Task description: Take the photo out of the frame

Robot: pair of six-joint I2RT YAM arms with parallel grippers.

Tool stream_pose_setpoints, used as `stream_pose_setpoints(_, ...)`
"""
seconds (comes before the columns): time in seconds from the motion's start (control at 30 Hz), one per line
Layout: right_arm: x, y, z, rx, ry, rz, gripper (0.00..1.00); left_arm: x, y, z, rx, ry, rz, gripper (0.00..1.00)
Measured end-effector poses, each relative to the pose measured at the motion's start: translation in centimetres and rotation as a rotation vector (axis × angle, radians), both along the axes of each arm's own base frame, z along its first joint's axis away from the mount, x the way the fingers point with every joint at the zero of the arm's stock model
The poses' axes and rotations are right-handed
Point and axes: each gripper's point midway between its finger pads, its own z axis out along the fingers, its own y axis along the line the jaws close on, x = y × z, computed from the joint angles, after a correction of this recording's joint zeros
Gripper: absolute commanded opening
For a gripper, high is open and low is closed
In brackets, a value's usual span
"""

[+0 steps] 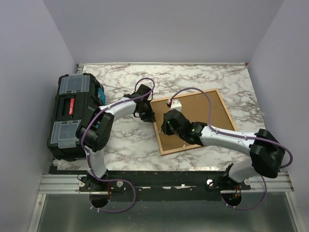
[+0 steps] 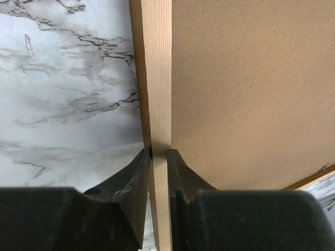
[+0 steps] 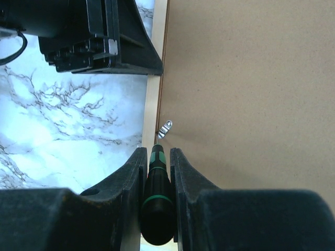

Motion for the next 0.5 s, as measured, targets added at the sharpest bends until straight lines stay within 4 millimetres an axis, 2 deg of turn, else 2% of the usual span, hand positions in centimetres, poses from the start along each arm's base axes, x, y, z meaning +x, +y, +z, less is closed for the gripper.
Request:
stream_pose_setpoints(0.37, -1.2, -1.6, 0.4, -0.050, 0.010, -0.013, 0.00, 0.1, 0.0, 0.0, 0.007, 0.001, -0.012, 0.21)
stream_pose_setpoints(0.43, -1.4, -1.8, 0.8, -0.050, 0.009, -0.015, 0.00, 0.1, 0.0, 0.0, 0.009, -0.003, -0.021, 0.28)
stream_pose_setpoints(0.5, -1.5, -2.1, 1.6, -0.036, -0.001, -0.015, 0.00, 0.1, 0.1, 0.0, 0.014, -0.008, -0.032, 0.40)
